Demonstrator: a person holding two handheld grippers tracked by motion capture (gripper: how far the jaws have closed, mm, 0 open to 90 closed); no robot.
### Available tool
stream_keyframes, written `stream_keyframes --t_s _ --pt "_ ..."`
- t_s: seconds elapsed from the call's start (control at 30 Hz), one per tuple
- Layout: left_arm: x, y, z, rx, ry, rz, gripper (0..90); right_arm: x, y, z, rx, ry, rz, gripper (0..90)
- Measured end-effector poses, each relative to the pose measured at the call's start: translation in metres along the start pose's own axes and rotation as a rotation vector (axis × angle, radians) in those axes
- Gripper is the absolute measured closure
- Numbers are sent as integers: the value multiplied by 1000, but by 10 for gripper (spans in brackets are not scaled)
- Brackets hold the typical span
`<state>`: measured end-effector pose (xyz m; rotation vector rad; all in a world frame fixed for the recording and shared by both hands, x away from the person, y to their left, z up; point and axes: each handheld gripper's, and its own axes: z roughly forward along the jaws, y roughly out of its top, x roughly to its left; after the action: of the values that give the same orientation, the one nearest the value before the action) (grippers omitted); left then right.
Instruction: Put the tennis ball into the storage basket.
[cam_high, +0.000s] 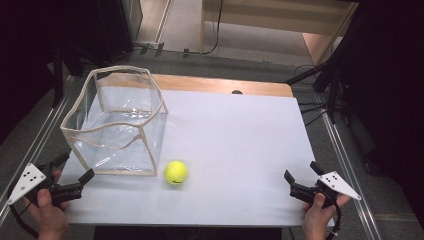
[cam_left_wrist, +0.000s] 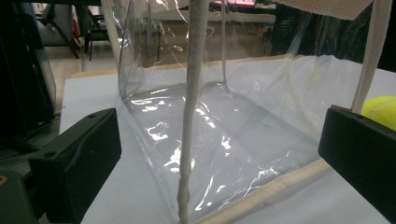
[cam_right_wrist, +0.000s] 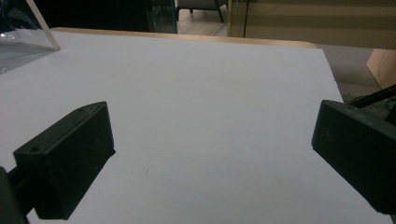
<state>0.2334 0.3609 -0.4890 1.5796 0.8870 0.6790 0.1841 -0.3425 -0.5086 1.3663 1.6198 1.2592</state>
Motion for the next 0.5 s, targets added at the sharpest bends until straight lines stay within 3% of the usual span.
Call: stream_keyframes --t_s 0.17,0.23,0.4,0.5 --pt "2 -1 -1 -2 15 -15 0 1 6 2 8 22 -25 0" --pt "1 -1 -1 -1 21 -18 0 6 8 5 33 73 -26 0" --pt "0 -1 -1 4 39 -16 0 16 14 11 48 92 -62 0" --pt "0 -1 -1 2 46 -19 0 23 21 19 101 150 -82 0"
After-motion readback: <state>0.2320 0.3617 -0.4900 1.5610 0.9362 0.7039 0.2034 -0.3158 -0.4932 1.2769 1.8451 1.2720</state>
